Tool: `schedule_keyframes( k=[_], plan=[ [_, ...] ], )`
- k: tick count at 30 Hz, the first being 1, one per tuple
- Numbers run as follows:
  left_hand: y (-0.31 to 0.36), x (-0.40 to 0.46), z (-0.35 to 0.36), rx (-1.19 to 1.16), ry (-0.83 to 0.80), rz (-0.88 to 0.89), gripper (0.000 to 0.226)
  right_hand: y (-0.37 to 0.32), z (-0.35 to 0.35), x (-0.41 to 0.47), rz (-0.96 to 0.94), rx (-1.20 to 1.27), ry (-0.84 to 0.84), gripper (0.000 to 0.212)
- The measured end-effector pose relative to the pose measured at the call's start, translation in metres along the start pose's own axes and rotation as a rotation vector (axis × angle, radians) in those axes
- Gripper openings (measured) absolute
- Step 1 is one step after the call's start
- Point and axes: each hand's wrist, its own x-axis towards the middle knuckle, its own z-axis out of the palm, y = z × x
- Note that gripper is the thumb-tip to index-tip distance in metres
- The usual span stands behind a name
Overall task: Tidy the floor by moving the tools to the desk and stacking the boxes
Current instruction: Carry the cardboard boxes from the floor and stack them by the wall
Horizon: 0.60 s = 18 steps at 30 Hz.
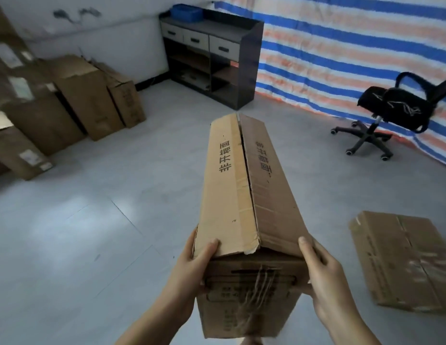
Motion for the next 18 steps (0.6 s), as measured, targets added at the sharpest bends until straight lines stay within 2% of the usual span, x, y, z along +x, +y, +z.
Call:
schedule_keyframes(
  k=[3, 7, 10, 13, 18],
  plan=[
    [0.031, 0.05, 0.014, -0.046, 0.074, 0.034, 0.042, -0.027, 0.027, 0.071, -0.021, -0.013, -0.086, 0.048],
    [0.084, 0.108, 0.034, -0.131, 0.16, 0.058, 0.045, -0.077, 0.065, 0.154, -0.039, -0.062, -0.195, 0.056],
    [0.116, 0.153, 0.044, -0.175, 0.212, 0.091, 0.048, -0.114, 0.095, 0.209, -0.082, -0.086, -0.257, 0.04],
    [0.149, 0.197, 0.048, -0.212, 0.239, 0.117, 0.051, -0.144, 0.127, 0.259, -0.112, -0.13, -0.295, 0.035],
    [0.202, 0.285, 0.037, -0.234, 0.283, 0.145, 0.052, -0.181, 0.196, 0.34, -0.15, -0.17, -0.354, 0.04]
  ],
)
